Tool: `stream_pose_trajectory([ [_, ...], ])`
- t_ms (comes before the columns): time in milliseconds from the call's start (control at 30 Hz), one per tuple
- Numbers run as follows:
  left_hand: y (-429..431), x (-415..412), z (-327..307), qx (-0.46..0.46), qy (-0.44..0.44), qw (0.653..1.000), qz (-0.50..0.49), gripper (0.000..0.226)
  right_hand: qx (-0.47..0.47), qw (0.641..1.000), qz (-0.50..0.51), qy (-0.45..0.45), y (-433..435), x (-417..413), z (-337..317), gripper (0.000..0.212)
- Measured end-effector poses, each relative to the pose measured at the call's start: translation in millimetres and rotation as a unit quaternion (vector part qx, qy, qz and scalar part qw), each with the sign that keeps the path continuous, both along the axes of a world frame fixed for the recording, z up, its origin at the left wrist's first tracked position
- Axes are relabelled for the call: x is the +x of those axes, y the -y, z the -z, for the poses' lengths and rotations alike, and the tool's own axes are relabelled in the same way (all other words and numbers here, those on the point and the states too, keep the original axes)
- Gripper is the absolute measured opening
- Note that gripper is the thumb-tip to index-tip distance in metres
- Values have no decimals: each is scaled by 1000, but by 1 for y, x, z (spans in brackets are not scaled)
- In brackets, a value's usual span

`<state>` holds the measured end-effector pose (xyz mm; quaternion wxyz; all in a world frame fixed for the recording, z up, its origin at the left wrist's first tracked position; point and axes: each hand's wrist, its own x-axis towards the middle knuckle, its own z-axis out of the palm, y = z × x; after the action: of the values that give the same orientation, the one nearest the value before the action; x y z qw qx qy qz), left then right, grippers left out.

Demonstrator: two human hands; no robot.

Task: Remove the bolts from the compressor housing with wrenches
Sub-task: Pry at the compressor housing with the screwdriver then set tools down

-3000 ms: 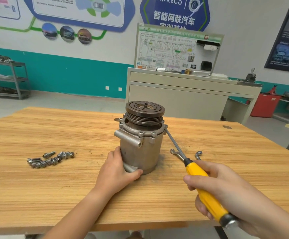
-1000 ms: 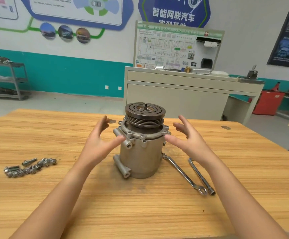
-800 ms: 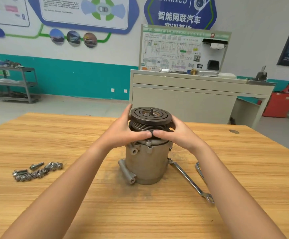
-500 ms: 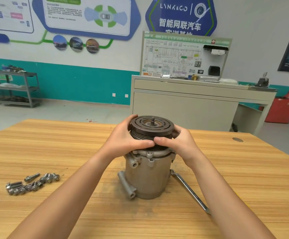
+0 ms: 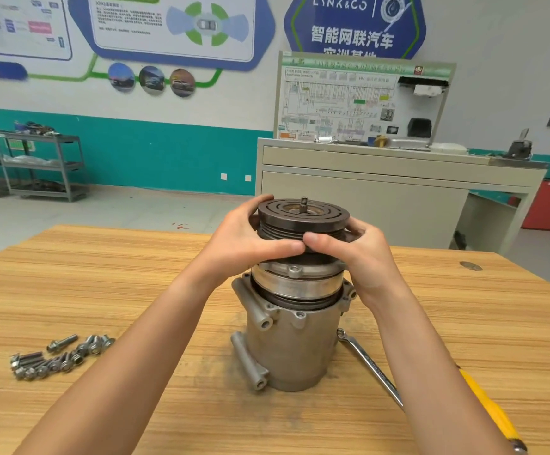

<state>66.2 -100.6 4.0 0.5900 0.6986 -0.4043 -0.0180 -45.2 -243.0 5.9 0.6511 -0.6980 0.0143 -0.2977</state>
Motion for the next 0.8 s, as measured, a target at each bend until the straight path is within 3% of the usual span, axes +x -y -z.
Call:
stream_pose_trajectory([
  [233,-3,4,4,-20,-23,999,21,93,7,1000,-13,-7,-7,2,-3,69],
  [333,-3,3,6,-45,-34,998,30,101,-2,1000,-14,-4,-6,0,-6,57],
  [467,-4,2,5,-48,-32,998,33,104,-10,1000,-18,-7,-4,0,-6,58],
  [600,-3,-1,2,-42,-17,999,25,96,-9,999,-36,-4,0,-1,-7,65],
  [800,4,-5,-1,-44,-50,997,35,74,54,995,-82,-16,10,3,-7,54],
])
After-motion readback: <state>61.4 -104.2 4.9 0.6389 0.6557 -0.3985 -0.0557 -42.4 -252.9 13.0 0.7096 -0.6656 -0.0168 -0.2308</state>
